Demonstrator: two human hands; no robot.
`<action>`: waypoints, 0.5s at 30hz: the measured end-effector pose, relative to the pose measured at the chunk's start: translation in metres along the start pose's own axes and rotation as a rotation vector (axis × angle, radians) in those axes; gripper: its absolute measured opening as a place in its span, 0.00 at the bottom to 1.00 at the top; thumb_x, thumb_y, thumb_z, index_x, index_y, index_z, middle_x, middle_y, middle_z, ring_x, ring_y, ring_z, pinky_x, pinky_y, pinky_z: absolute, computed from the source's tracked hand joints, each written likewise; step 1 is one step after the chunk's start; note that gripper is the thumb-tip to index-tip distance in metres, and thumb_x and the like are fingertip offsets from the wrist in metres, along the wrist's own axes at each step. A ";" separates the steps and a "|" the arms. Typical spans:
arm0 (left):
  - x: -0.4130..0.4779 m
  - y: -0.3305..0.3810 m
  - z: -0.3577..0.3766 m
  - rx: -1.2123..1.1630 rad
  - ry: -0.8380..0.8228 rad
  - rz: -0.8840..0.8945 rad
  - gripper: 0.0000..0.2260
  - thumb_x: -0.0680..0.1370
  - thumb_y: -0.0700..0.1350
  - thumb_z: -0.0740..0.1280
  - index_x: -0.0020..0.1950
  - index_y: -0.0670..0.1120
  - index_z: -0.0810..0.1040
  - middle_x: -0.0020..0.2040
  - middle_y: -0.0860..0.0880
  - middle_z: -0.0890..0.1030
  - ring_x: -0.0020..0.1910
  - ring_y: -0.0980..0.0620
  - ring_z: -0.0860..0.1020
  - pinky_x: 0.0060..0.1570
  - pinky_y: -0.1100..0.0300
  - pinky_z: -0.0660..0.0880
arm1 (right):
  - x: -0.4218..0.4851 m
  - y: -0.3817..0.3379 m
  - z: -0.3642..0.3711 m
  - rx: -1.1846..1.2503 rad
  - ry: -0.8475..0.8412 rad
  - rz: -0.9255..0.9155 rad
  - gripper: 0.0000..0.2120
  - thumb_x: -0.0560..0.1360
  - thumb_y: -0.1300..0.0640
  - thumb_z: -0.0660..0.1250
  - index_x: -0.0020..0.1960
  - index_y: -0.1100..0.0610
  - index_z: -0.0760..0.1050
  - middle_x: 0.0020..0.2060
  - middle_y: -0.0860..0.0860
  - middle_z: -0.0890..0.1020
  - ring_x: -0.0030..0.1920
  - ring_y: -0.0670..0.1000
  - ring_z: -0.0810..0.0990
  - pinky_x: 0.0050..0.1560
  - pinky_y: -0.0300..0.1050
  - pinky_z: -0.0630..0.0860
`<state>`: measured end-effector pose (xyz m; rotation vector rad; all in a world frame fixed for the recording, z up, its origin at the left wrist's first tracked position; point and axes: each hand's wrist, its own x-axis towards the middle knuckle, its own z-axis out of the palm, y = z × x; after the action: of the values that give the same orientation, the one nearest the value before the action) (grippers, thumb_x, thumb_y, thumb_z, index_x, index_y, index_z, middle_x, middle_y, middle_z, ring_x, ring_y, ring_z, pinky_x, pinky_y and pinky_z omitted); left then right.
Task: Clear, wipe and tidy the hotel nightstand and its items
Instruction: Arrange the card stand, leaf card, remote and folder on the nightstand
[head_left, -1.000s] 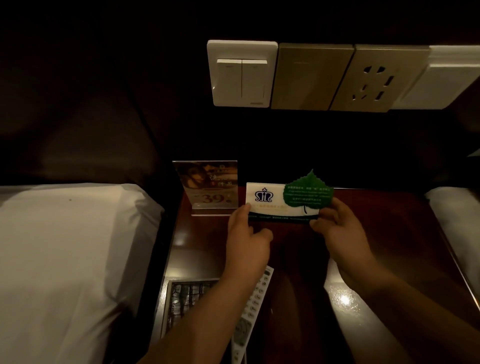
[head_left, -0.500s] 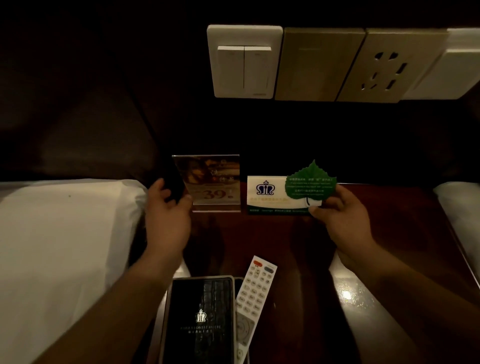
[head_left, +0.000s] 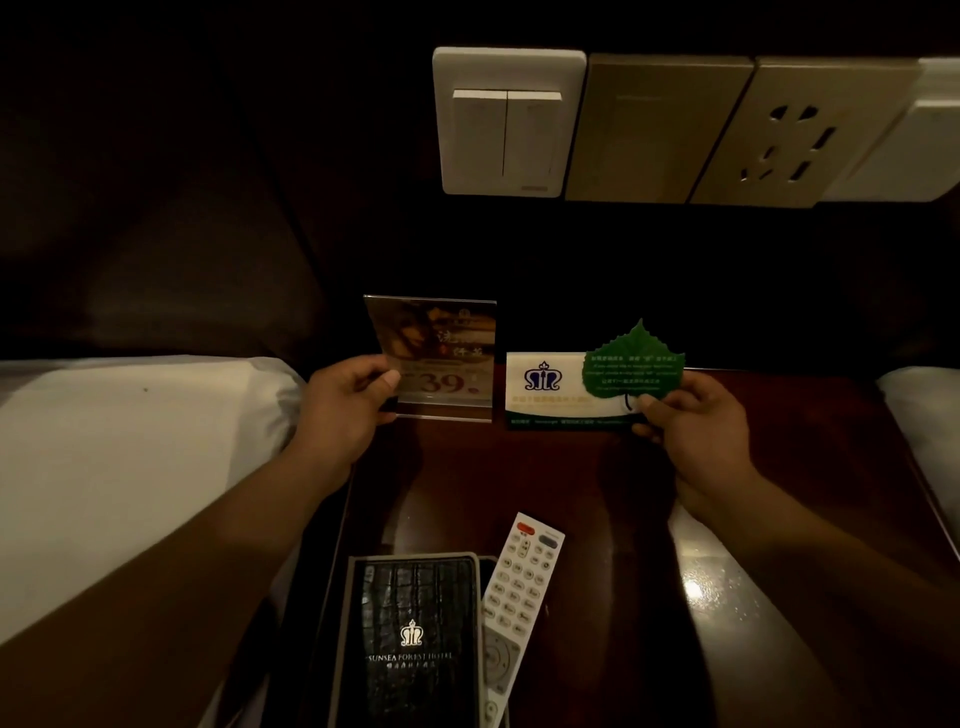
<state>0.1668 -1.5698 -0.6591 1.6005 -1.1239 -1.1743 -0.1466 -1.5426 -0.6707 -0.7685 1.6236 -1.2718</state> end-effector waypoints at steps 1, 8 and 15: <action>0.000 -0.001 0.000 0.000 -0.005 0.003 0.12 0.82 0.38 0.64 0.47 0.53 0.82 0.49 0.52 0.84 0.51 0.53 0.82 0.45 0.58 0.78 | 0.000 0.000 0.000 0.014 0.002 0.001 0.12 0.75 0.69 0.66 0.58 0.63 0.73 0.48 0.58 0.83 0.50 0.55 0.83 0.38 0.39 0.80; 0.000 -0.004 -0.003 -0.016 -0.012 0.027 0.14 0.82 0.37 0.63 0.45 0.53 0.82 0.47 0.53 0.84 0.50 0.54 0.82 0.45 0.58 0.79 | 0.002 -0.002 0.000 0.055 -0.005 -0.008 0.10 0.76 0.70 0.64 0.56 0.63 0.73 0.46 0.55 0.81 0.50 0.53 0.82 0.39 0.35 0.81; -0.007 -0.007 -0.003 -0.058 0.007 0.042 0.12 0.82 0.37 0.63 0.48 0.52 0.81 0.49 0.52 0.83 0.51 0.53 0.82 0.43 0.61 0.80 | 0.004 -0.003 -0.001 0.049 -0.014 -0.001 0.11 0.77 0.70 0.64 0.59 0.64 0.72 0.49 0.59 0.81 0.52 0.54 0.82 0.41 0.37 0.82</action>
<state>0.1694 -1.5611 -0.6638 1.5282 -1.1040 -1.1629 -0.1487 -1.5462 -0.6691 -0.7468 1.5756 -1.2992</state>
